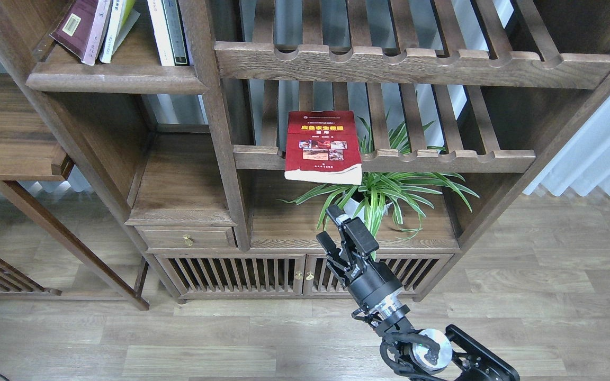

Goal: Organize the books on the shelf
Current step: 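Reach the right gripper to the red book on the middle shelf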

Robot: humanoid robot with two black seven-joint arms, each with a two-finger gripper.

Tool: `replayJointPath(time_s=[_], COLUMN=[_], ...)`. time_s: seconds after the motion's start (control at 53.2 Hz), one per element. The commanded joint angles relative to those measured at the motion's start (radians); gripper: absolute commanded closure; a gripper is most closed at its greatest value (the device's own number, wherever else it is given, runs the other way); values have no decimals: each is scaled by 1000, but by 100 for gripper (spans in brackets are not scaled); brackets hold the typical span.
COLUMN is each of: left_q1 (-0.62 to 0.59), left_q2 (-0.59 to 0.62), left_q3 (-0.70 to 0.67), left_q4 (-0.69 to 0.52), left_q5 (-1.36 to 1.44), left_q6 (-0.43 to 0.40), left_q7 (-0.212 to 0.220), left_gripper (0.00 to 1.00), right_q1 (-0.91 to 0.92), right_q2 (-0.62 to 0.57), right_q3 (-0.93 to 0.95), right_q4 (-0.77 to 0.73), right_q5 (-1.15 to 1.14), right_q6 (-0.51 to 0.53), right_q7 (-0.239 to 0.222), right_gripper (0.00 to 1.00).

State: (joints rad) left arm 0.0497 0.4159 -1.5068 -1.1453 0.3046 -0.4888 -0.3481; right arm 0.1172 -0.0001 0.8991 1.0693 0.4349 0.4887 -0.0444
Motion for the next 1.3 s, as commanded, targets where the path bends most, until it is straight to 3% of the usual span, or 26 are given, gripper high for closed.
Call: replayJointPath(time_s=[0.0, 0.47, 0.884, 1.091, 1.279], left_q1=[-7, -31, -80, -85, -90], left_q2=[4, 6, 6, 4, 0], left_q3=[-7, -21, -13, -15, -9], left_q4=[4, 10, 22, 29, 32], left_q5=[-7, -15, -15, -15, -15], left_q6=[0, 0, 0, 0, 0], left_q7=[0, 0, 1, 8, 8], left_gripper=[0, 0, 0, 0, 0], right_q1=[44, 134, 277, 315, 337], right_q2=[0, 0, 0, 0, 0], right_q3=[-2, -16, -3, -5, -5], right_q4=[-2, -163, -209, -239, -278], right_q5=[-1, -16, -5, 5, 13], right_q6=[0, -104, -196, -294, -309], right_q7=[1, 0, 1, 43, 46], right_gripper=[1, 1, 2, 2, 4])
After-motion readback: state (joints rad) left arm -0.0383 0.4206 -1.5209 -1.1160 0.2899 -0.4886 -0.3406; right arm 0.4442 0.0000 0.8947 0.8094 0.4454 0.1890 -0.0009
